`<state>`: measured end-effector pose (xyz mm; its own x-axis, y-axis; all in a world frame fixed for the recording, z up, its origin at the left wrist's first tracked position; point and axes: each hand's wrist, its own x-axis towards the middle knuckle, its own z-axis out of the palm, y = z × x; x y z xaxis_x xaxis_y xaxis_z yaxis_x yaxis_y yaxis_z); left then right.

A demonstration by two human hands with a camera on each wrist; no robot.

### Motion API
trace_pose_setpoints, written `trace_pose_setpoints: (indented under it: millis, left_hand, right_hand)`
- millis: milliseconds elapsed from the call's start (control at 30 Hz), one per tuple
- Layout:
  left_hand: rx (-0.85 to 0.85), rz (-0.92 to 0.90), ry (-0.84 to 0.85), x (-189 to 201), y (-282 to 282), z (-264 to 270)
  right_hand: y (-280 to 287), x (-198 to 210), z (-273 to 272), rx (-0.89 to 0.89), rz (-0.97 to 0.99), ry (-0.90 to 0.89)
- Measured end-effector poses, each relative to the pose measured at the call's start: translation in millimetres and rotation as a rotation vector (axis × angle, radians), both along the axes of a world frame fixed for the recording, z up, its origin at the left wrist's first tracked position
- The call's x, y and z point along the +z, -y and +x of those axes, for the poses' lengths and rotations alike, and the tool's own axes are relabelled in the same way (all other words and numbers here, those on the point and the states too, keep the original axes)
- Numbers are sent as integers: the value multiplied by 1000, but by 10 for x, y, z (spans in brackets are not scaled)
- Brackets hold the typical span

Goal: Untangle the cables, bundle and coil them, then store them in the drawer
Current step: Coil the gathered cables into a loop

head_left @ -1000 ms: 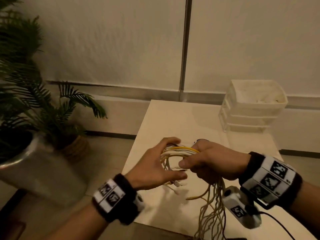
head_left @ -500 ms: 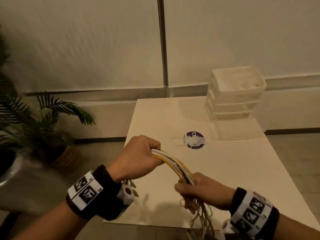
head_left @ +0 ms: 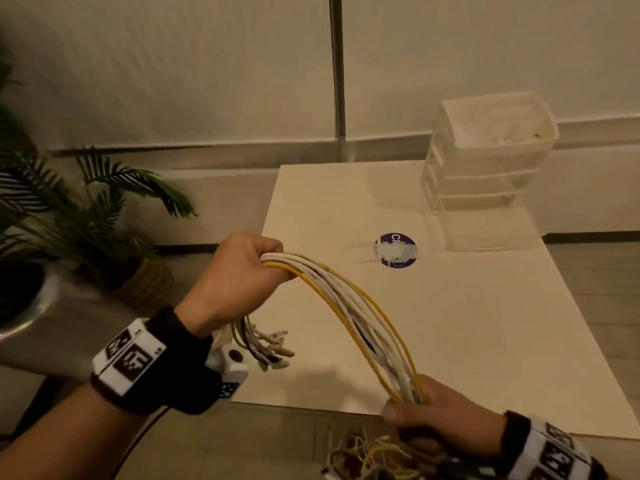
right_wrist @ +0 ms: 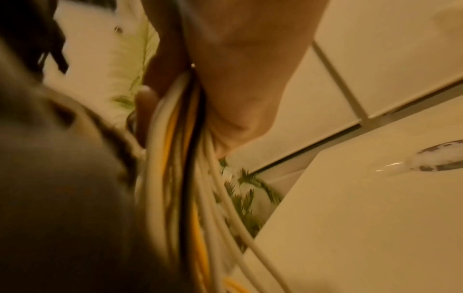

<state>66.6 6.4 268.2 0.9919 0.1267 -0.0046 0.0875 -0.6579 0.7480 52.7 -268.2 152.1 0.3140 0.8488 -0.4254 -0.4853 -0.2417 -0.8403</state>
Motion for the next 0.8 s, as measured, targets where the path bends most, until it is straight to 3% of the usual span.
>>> trace_pose_setpoints:
  millis: [133, 233, 300, 400, 467, 567, 633, 667, 733, 800]
  left_hand:
    - [93, -287, 23, 100, 110, 38]
    - [146, -514, 62, 348, 244, 86]
    - [108, -565, 63, 589, 366, 98]
    - [-13, -524, 25, 927, 561, 65]
    - [-72, -521, -53, 1117, 670, 17]
    - [-164, -586, -170, 1403, 942, -25]
    - [-181, -686, -175, 1533, 1180, 31]
    - [-165, -761, -158, 1579, 1302, 75]
    - [-132, -933, -114, 1648, 1508, 180]
    - [-101, -1119, -91, 1681, 1615, 265]
  right_hand:
    - [285, 345, 248, -110, 4, 78]
    - [372, 597, 470, -184, -62, 249]
    - [398, 660, 582, -160, -138, 421]
    - [479, 701, 652, -206, -218, 542]
    - [586, 758, 689, -335, -282, 697]
    - [636, 800, 749, -753, -193, 853]
    - [430, 778, 723, -1013, -28, 756]
    - [286, 723, 694, -1055, 96, 644]
    - [-35, 618, 612, -1008, 261, 452]
    - [-167, 622, 521, -866, 277, 384]
